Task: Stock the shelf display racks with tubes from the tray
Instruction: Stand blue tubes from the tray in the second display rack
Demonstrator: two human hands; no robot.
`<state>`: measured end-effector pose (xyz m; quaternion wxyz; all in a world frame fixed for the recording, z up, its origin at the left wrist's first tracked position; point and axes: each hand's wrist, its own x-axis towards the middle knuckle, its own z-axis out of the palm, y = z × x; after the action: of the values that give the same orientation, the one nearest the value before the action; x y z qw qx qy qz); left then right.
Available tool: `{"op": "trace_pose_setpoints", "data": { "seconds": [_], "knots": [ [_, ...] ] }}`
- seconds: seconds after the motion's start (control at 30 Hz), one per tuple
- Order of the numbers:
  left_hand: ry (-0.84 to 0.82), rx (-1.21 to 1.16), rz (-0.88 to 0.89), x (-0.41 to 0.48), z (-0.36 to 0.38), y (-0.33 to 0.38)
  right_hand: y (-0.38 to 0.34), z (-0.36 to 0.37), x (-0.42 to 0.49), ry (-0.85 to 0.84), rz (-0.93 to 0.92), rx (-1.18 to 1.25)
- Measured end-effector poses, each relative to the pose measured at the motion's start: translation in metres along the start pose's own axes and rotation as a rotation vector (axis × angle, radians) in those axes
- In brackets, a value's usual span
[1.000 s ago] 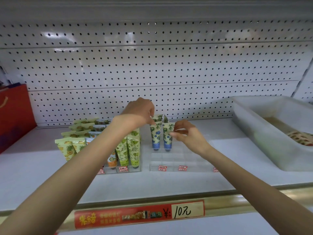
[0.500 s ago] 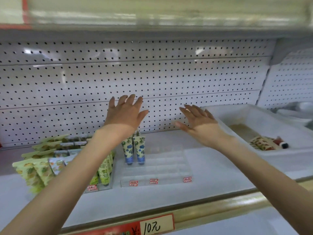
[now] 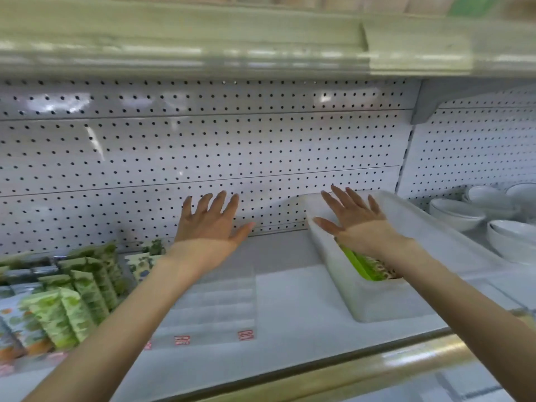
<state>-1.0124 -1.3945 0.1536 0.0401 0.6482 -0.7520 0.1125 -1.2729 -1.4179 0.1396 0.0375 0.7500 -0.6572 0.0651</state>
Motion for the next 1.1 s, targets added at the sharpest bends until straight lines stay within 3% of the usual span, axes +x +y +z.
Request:
{"op": "trace_pose_setpoints", "data": {
  "seconds": [0.37, 0.6, 0.87, 1.1],
  "knots": [
    [0.014, -0.136, -0.034, 0.025, 0.019, 0.076, 0.088, 0.008, 0.031, -0.052, -0.01, 0.028],
    [0.015, -0.196, -0.027, 0.047, 0.021, 0.118, 0.104, 0.015, 0.071, -0.226, -0.095, 0.217],
    [-0.008, -0.248, 0.062, 0.067, 0.025, 0.14, 0.09, 0.057, 0.117, -0.474, 0.203, 0.456],
    [0.007, -0.375, 0.094, 0.078, 0.029, 0.136, 0.101, 0.075, 0.116, -0.643, 0.324, 0.717]
  ]
}}
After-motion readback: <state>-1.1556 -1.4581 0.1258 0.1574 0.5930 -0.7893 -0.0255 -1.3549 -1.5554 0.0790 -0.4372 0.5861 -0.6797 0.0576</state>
